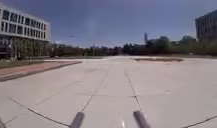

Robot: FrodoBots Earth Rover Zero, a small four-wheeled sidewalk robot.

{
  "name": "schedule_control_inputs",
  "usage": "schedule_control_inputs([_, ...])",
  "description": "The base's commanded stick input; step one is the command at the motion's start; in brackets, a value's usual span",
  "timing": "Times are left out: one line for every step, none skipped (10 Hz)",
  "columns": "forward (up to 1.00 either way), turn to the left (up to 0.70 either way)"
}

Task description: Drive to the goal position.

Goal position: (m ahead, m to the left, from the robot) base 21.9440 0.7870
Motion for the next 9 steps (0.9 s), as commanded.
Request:
schedule_control_inputs([0.85,0.0])
schedule_control_inputs([0.85,0.0])
schedule_control_inputs([0.85,0.0])
schedule_control_inputs([0.85,0.0])
schedule_control_inputs([0.85,0.0])
schedule_control_inputs([0.85,0.0])
schedule_control_inputs([0.85,0.0])
schedule_control_inputs([0.85,0.0])
schedule_control_inputs([0.85,0.0])
